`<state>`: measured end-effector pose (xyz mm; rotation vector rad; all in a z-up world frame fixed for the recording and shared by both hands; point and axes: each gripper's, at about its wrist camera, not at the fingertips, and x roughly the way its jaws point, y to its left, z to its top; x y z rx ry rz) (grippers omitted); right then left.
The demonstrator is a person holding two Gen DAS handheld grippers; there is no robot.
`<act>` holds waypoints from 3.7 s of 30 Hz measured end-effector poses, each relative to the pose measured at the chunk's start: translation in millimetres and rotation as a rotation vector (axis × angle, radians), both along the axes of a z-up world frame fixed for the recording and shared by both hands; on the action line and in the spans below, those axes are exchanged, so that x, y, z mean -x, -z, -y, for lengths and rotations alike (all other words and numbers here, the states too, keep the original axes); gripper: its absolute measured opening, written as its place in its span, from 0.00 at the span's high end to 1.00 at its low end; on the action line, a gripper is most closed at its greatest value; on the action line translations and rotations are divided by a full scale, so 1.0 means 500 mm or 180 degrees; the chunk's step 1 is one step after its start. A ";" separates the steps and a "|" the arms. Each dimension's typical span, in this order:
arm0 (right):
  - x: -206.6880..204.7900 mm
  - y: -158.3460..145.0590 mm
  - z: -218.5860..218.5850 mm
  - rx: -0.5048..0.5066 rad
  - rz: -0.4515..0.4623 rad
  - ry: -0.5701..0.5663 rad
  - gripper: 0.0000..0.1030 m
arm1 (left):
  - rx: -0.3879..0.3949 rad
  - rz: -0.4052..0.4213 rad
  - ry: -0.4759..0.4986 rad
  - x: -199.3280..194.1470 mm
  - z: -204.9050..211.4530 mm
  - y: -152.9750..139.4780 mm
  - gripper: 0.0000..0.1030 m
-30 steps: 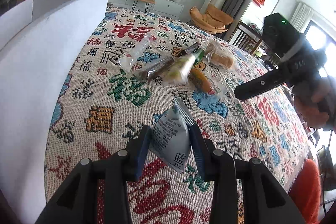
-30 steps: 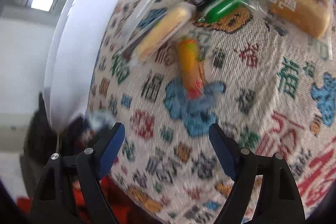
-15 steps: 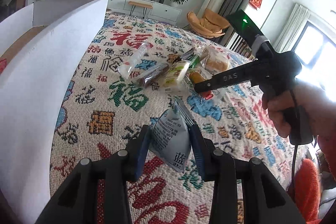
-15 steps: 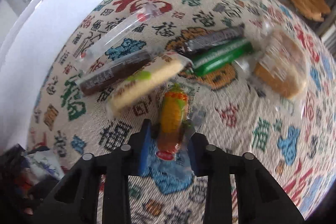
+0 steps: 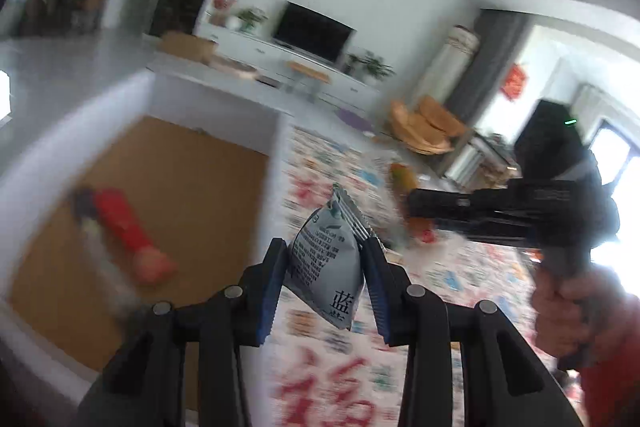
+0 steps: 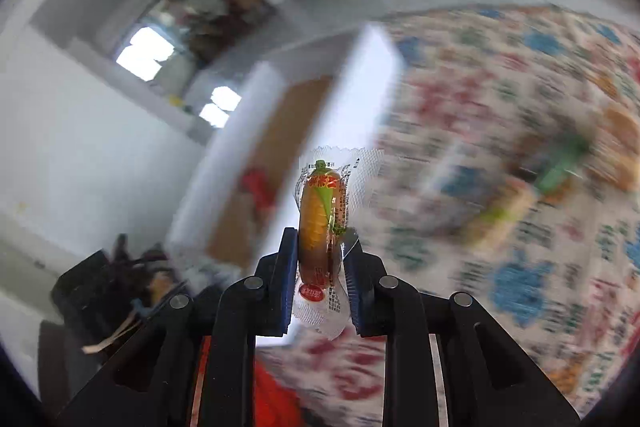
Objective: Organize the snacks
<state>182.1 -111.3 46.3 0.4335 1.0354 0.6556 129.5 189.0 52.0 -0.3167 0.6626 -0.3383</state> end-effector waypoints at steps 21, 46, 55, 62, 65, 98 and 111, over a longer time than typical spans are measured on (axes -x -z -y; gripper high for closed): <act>0.112 0.184 0.222 0.1739 0.0560 0.1340 0.27 | -0.0630 0.0058 0.0366 0.028 0.241 0.038 0.00; 0.078 0.342 0.426 0.2071 0.0261 0.1751 0.07 | -0.1504 -0.0787 0.0469 -0.137 0.527 0.338 0.00; 0.079 0.341 0.427 0.2062 0.0256 0.1754 0.07 | -0.1488 -0.0795 0.0466 -0.141 0.529 0.337 0.00; 0.079 0.341 0.427 0.2064 0.0256 0.1754 0.07 | -0.1487 -0.0795 0.0464 -0.138 0.526 0.337 0.00; 0.079 0.341 0.428 0.2065 0.0256 0.1754 0.07 | -0.1487 -0.0795 0.0467 -0.138 0.525 0.337 0.00; 0.079 0.341 0.428 0.2070 0.0256 0.1754 0.07 | -0.1486 -0.0789 0.0473 -0.136 0.526 0.338 0.00; 0.082 0.339 0.430 0.2070 0.0255 0.1754 0.07 | -0.1484 -0.0788 0.0475 -0.137 0.526 0.338 0.00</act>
